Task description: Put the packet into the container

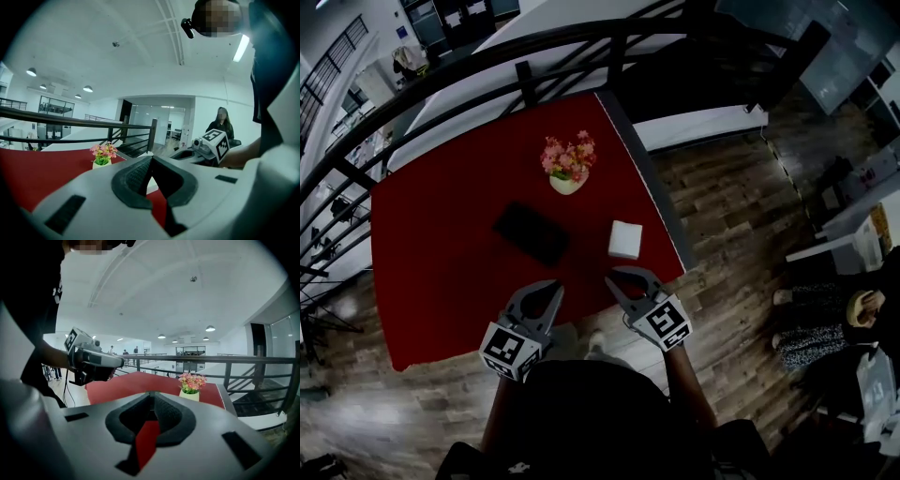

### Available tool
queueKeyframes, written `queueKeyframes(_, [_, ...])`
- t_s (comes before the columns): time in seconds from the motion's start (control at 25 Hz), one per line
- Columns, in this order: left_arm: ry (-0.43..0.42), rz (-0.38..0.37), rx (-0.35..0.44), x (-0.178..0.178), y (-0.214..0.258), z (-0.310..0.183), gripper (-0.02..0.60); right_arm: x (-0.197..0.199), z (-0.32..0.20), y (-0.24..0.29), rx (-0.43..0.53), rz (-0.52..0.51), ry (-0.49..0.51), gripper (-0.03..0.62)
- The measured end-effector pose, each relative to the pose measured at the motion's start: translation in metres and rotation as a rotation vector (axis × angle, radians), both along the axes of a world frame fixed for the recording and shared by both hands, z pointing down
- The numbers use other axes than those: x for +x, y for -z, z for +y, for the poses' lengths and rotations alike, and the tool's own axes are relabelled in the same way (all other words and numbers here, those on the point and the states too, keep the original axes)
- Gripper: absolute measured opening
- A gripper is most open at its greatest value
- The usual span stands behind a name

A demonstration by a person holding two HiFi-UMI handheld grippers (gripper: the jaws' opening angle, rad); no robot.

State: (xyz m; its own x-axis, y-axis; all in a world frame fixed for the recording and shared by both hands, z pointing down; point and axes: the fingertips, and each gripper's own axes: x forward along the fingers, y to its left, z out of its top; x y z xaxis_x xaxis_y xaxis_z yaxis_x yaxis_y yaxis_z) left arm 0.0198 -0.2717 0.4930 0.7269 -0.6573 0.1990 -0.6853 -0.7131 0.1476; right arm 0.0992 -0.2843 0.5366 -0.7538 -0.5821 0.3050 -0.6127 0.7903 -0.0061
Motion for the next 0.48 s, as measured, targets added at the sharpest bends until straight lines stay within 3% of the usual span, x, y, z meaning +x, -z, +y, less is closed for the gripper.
queueKeyframes(0.32, [-0.080,0.016,-0.023,0.000,-0.006,-0.047,0.011,0.004,-0.042,-0.029,-0.051,0.181,0.030,0.026])
queueKeyframes(0.48, [-0.112,0.029,-0.042,0.001,-0.013,-0.060,0.011,0.014,-0.055,-0.050,-0.107,0.279,0.058,0.146])
